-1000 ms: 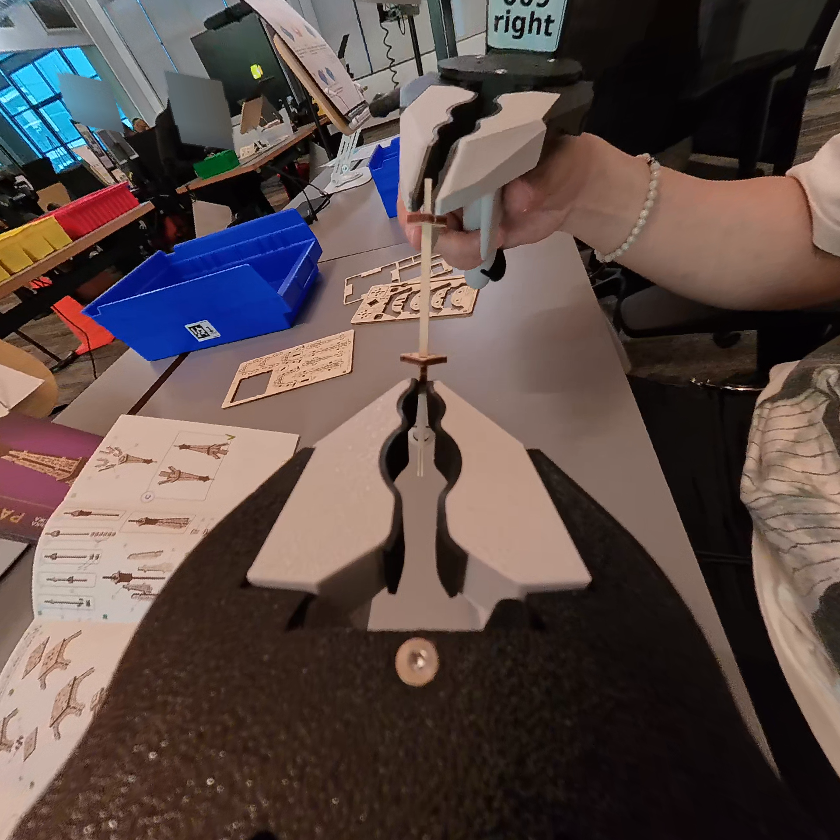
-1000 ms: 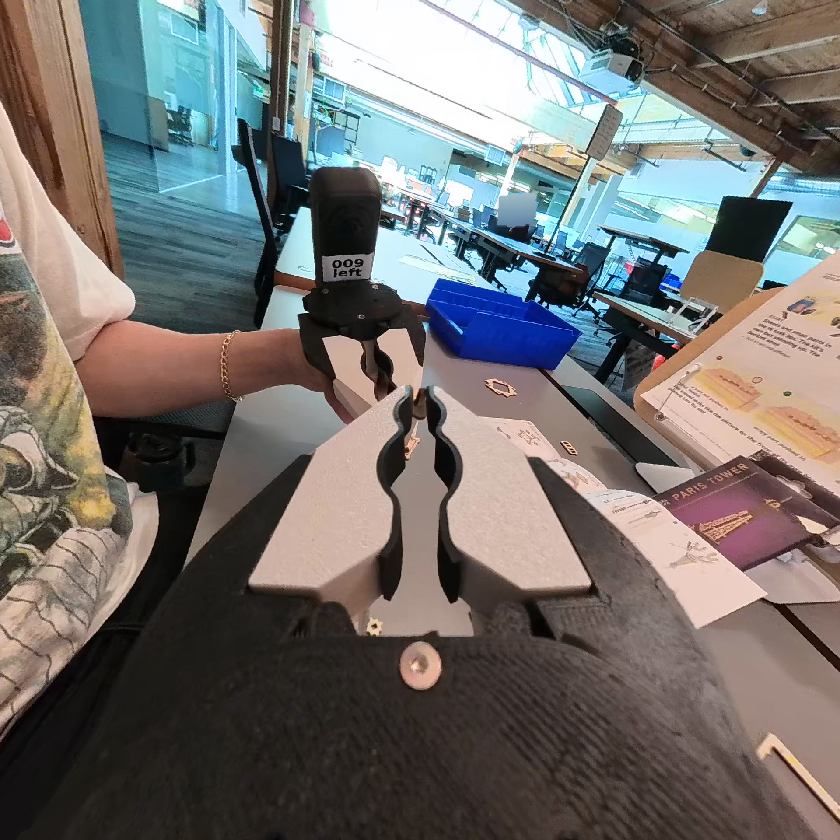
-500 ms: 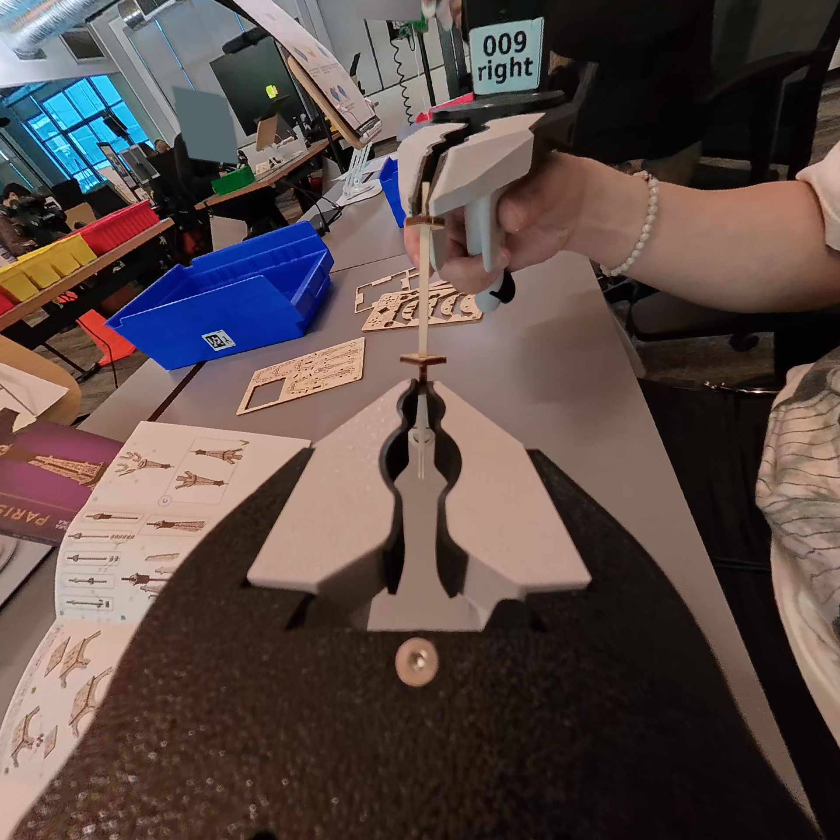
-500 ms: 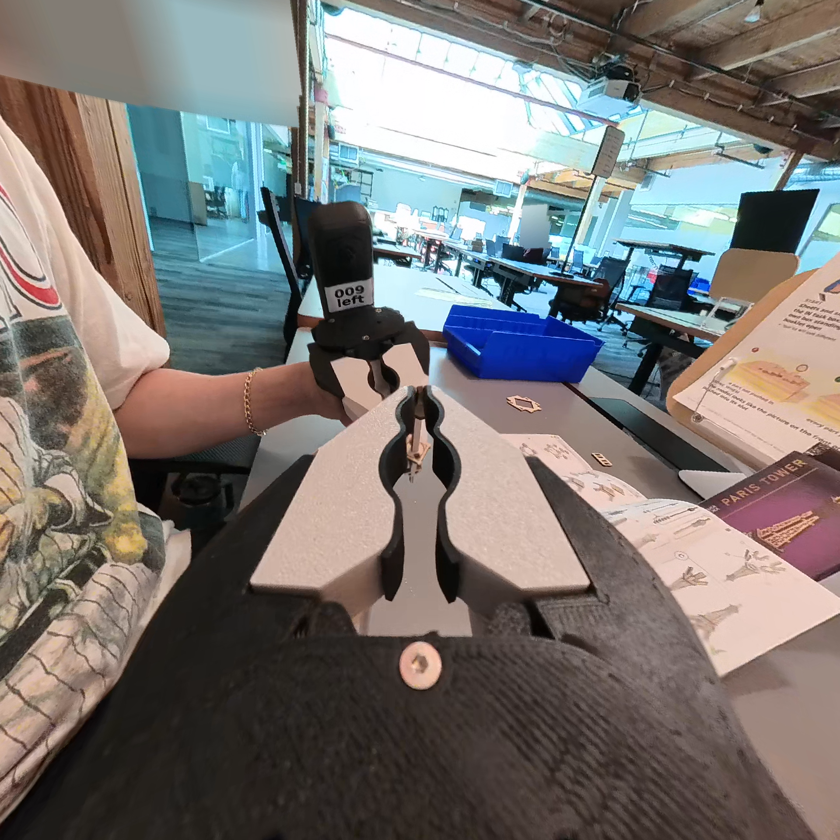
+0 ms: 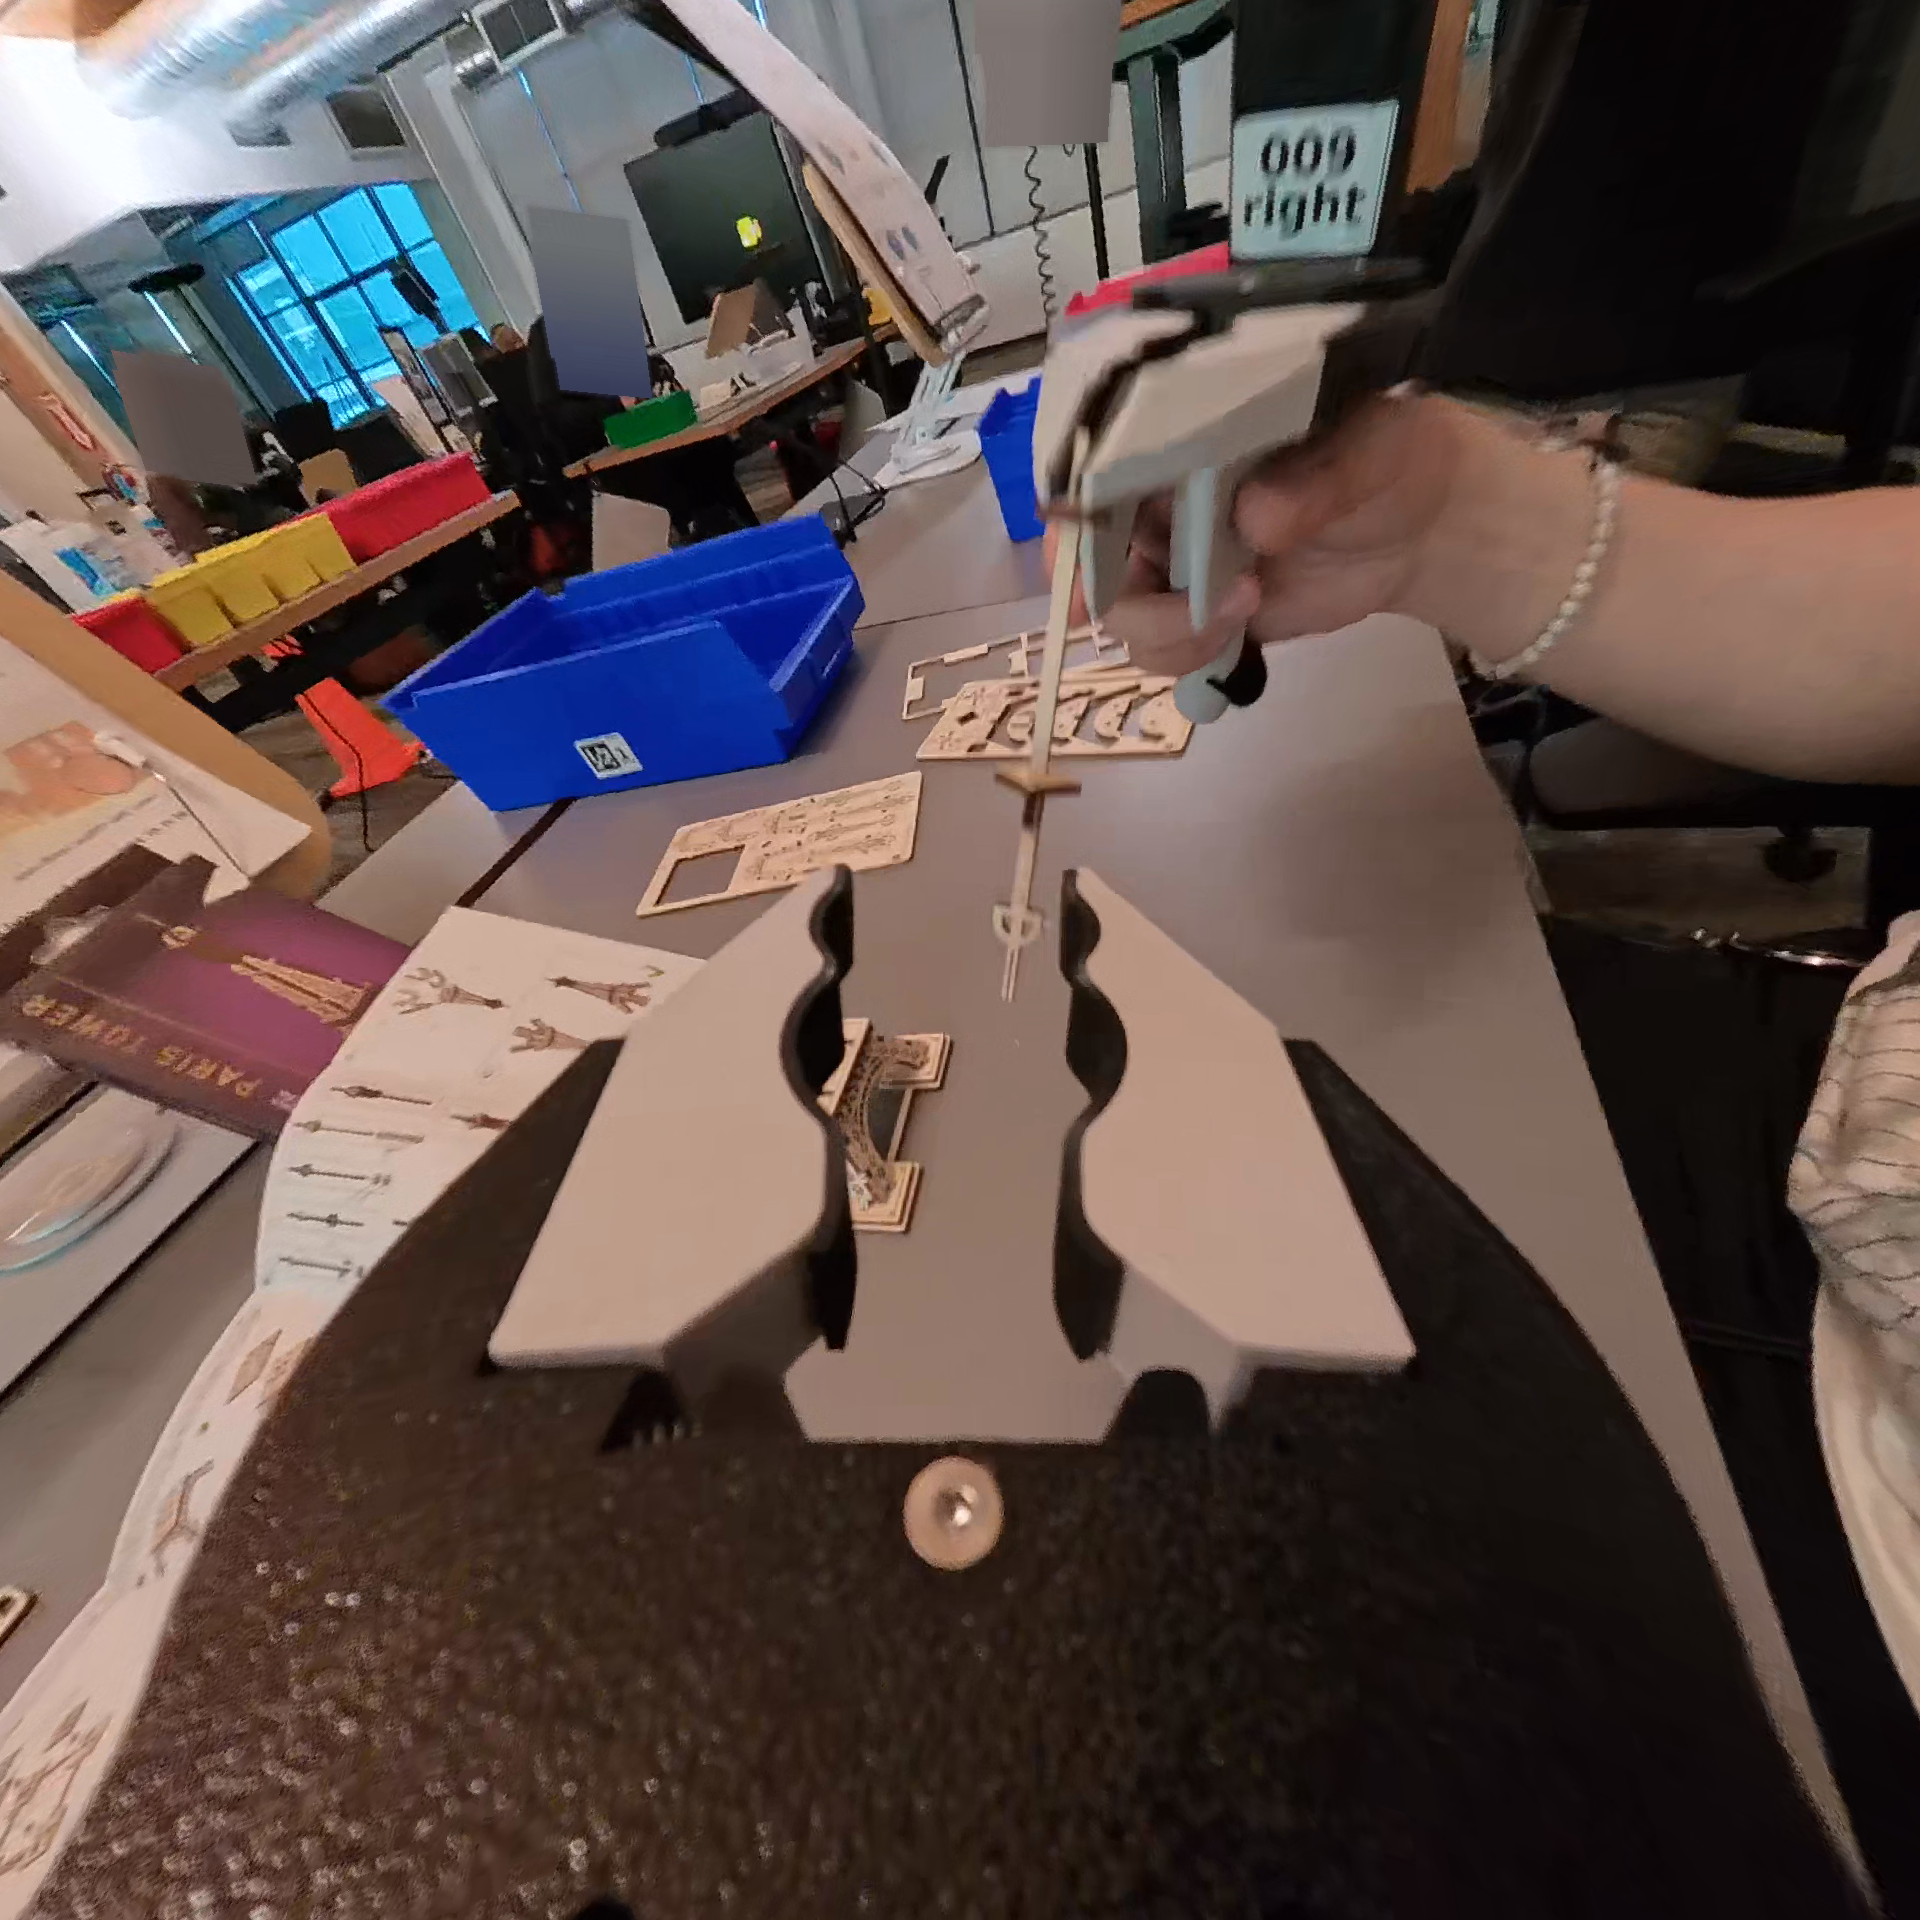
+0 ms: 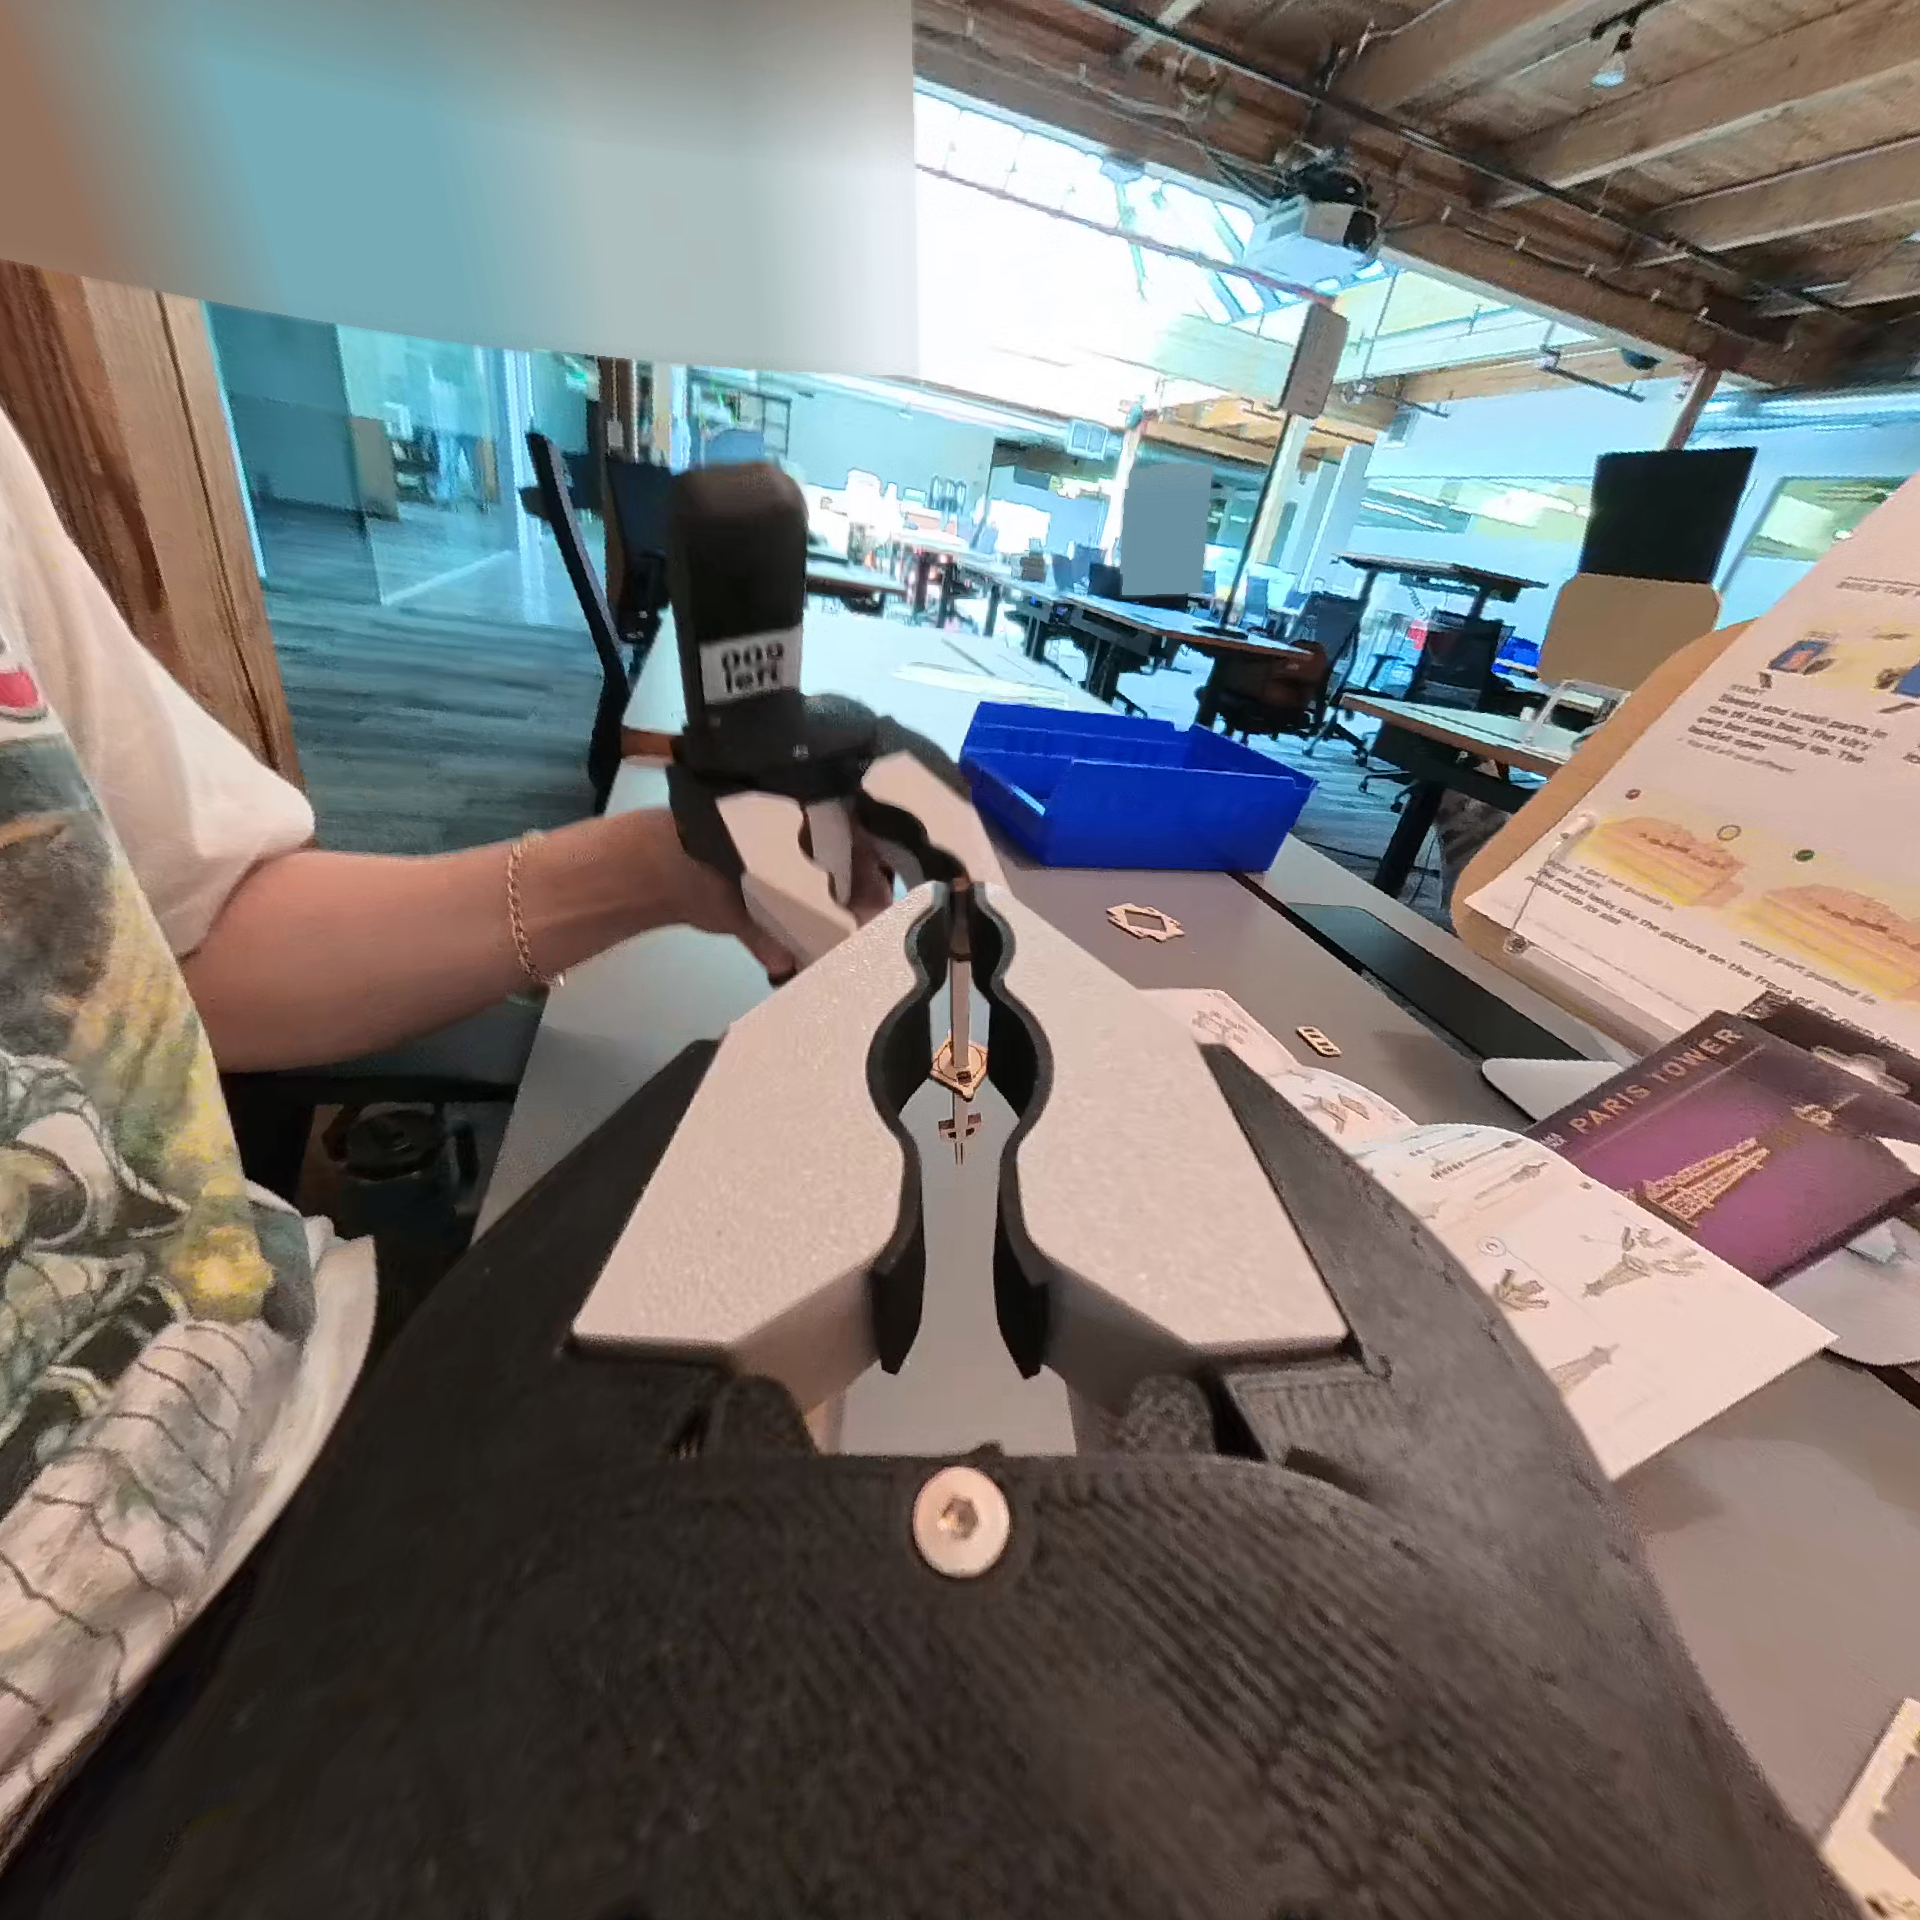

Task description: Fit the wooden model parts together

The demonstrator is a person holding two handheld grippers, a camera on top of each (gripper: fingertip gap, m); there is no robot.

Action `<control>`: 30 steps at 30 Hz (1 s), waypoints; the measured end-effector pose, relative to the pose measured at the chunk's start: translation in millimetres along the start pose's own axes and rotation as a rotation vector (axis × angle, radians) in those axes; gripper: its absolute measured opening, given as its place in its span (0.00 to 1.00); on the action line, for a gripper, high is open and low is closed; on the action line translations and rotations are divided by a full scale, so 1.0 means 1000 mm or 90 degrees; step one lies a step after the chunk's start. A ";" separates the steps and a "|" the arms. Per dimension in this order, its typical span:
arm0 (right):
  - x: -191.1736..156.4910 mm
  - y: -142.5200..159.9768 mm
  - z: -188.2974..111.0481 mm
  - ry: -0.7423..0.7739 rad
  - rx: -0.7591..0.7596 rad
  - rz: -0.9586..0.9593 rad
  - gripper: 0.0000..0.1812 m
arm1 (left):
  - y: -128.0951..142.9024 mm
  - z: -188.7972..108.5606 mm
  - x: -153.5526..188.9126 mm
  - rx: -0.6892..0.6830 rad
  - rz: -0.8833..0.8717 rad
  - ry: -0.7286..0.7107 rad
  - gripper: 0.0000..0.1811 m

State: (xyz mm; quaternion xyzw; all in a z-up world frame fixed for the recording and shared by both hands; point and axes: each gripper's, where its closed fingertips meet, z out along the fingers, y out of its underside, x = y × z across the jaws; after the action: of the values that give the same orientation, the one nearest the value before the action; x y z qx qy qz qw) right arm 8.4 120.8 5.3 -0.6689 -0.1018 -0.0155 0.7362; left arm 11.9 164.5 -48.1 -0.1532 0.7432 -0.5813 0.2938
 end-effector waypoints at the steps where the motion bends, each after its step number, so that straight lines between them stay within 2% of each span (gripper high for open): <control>1: -0.003 0.003 0.001 -0.009 -0.012 -0.007 0.00 | -0.007 -0.002 0.002 0.011 -0.001 0.001 0.18; 4: -0.010 0.008 0.009 -0.027 -0.020 -0.015 0.00 | -0.026 0.001 0.019 0.031 0.003 0.035 0.15; 7: -0.019 0.011 0.015 -0.046 -0.026 -0.020 0.00 | -0.024 0.012 0.028 -0.007 0.024 0.032 0.14; 11: -0.024 0.009 0.018 -0.050 -0.030 -0.030 0.00 | -0.020 0.019 0.031 -0.018 0.032 0.031 0.00; 15: -0.026 0.008 0.016 -0.052 -0.031 -0.051 0.01 | -0.022 0.019 0.033 -0.012 0.039 0.035 0.00; 17: -0.030 0.010 0.014 -0.062 -0.043 -0.077 0.12 | -0.021 0.018 0.032 -0.014 0.047 0.036 0.00; 18: -0.028 0.011 0.013 -0.055 -0.054 -0.082 0.14 | -0.022 0.017 0.033 -0.011 0.047 0.041 0.00; 22: -0.031 0.007 0.012 -0.066 -0.042 -0.070 0.06 | -0.024 0.016 0.034 0.001 0.057 0.046 0.00; 30: -0.032 0.011 0.012 -0.073 -0.055 -0.064 0.04 | -0.020 0.018 0.037 -0.015 0.075 0.052 0.00</control>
State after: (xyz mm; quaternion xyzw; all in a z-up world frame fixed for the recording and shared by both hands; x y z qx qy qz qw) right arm -22.9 130.2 -9.6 -0.6937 -0.1765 -0.0182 0.6981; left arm -8.1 123.8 -41.5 -0.0890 0.7691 -0.5598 0.2952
